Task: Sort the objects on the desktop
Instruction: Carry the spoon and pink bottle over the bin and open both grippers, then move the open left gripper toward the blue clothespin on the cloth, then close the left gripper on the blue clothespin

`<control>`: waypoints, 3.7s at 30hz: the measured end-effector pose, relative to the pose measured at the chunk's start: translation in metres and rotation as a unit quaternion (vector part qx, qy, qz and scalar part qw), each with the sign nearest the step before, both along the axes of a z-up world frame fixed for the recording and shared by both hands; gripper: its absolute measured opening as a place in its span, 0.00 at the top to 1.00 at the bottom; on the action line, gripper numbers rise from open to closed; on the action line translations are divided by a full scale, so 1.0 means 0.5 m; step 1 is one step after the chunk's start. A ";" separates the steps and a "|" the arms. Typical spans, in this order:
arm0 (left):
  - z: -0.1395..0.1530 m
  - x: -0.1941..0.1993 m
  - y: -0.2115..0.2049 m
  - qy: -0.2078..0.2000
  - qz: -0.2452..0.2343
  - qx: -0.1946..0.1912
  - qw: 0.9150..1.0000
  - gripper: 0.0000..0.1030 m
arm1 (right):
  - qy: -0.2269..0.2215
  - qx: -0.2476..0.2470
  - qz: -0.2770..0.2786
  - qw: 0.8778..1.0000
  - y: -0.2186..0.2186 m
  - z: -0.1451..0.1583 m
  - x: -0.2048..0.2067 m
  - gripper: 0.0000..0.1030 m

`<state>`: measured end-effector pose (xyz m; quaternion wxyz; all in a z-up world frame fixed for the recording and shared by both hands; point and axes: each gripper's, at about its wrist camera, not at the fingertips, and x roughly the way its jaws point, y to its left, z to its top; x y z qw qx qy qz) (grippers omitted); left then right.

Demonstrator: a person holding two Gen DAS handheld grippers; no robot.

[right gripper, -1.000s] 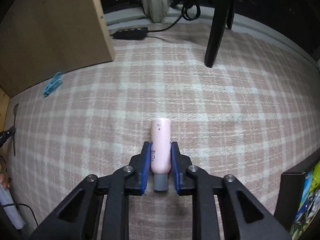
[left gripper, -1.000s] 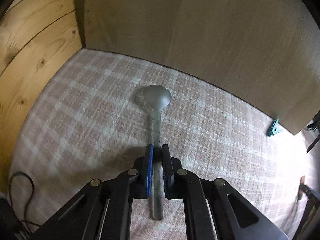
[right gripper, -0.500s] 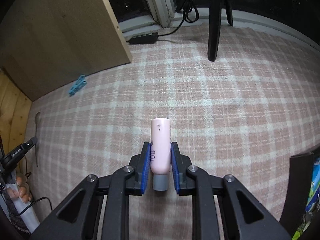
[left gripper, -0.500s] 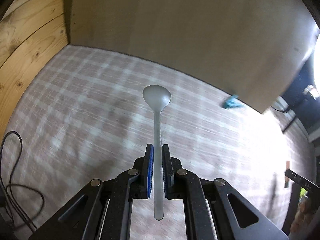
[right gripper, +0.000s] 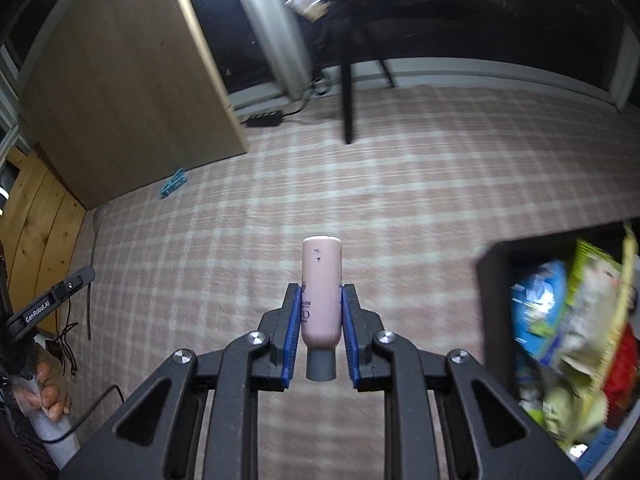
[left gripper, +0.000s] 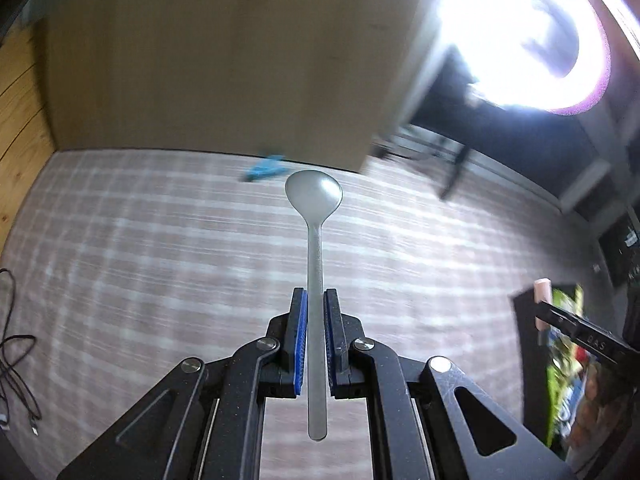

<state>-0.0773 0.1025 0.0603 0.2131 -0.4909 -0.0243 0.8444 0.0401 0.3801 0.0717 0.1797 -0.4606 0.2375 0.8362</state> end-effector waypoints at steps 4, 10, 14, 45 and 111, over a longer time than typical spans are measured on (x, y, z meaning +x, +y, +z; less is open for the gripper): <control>0.040 0.088 0.103 0.009 -0.042 0.006 0.999 0.93 | 0.006 0.006 -0.020 1.000 0.053 0.012 0.069 0.81; 0.086 0.203 0.269 0.013 -0.112 0.022 0.993 0.93 | 0.001 0.028 -0.056 0.998 0.156 0.043 0.204 0.81; 0.103 0.268 0.355 0.012 -0.148 0.030 0.988 0.93 | -0.002 0.043 -0.076 0.996 0.223 0.061 0.285 0.81; 0.074 0.446 0.726 -0.016 -0.253 0.009 0.967 0.67 | -0.046 0.062 -0.099 0.992 0.511 0.011 0.436 0.66; -0.110 -0.336 -0.001 0.005 -0.135 -0.100 0.986 0.65 | -0.063 0.076 -0.107 0.989 0.032 0.046 0.155 0.38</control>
